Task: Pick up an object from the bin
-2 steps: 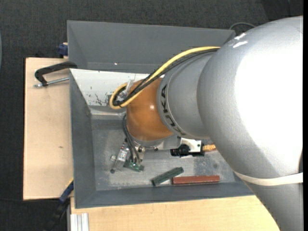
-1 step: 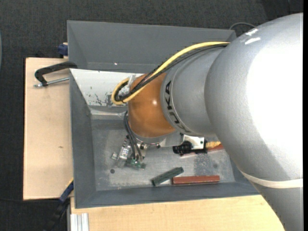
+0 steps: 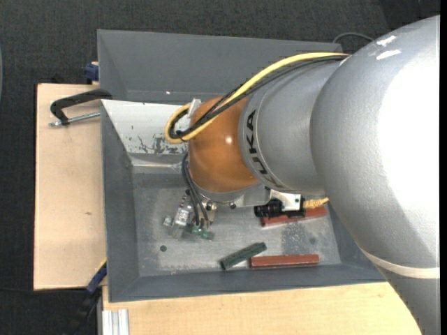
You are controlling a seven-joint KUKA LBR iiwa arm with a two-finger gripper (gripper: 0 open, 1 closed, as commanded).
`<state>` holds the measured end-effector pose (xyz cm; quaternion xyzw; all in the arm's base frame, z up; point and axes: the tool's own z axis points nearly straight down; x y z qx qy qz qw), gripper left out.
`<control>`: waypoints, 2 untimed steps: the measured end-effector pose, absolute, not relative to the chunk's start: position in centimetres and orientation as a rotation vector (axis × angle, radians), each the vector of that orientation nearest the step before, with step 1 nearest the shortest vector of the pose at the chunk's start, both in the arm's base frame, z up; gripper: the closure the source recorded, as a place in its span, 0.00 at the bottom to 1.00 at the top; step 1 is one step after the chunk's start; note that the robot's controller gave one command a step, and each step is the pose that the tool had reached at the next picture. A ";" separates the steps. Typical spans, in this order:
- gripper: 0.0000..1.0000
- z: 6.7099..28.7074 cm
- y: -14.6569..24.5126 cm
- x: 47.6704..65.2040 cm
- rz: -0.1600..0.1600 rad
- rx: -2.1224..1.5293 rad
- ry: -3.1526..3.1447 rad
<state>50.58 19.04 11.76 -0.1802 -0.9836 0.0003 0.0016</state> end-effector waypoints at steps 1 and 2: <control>1.00 13.9 19.1 50.7 -0.003 -0.566 -3.091; 1.00 15.5 19.1 50.8 -0.007 -0.566 -3.096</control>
Offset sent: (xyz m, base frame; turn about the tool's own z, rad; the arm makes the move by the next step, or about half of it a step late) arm -0.0001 0.0000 0.0047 0.0000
